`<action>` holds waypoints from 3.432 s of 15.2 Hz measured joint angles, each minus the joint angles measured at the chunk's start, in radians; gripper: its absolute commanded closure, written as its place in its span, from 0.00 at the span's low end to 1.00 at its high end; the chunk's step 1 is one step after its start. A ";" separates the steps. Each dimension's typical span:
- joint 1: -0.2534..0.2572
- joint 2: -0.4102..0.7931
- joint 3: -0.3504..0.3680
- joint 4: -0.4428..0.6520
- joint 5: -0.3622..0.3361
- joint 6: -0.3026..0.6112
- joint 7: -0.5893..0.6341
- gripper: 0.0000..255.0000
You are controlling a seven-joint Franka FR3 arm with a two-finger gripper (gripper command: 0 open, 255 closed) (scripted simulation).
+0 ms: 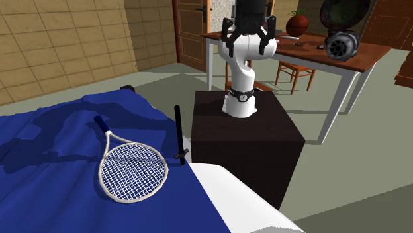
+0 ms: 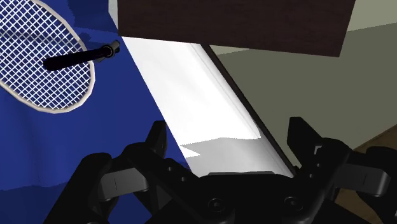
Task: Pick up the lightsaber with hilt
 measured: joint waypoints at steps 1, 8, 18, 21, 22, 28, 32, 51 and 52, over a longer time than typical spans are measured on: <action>-0.008 0.002 -0.016 -0.018 -0.015 0.022 -0.017 0.00; -0.075 0.051 -0.158 -0.105 -0.135 0.177 -0.155 0.00; -0.133 0.276 -0.383 -0.116 -0.253 0.457 -0.350 0.00; -0.138 0.348 -0.442 -0.112 -0.265 0.538 -0.402 0.00; -0.136 0.369 -0.453 -0.114 -0.264 0.561 -0.410 0.00; -0.127 0.440 -0.488 -0.145 -0.260 0.664 -0.427 0.00; -0.125 0.447 -0.490 -0.151 -0.258 0.677 -0.426 1.00; -0.138 0.349 -0.446 -0.079 -0.262 0.511 -0.417 1.00; -0.139 0.340 -0.441 -0.071 -0.261 0.494 -0.416 1.00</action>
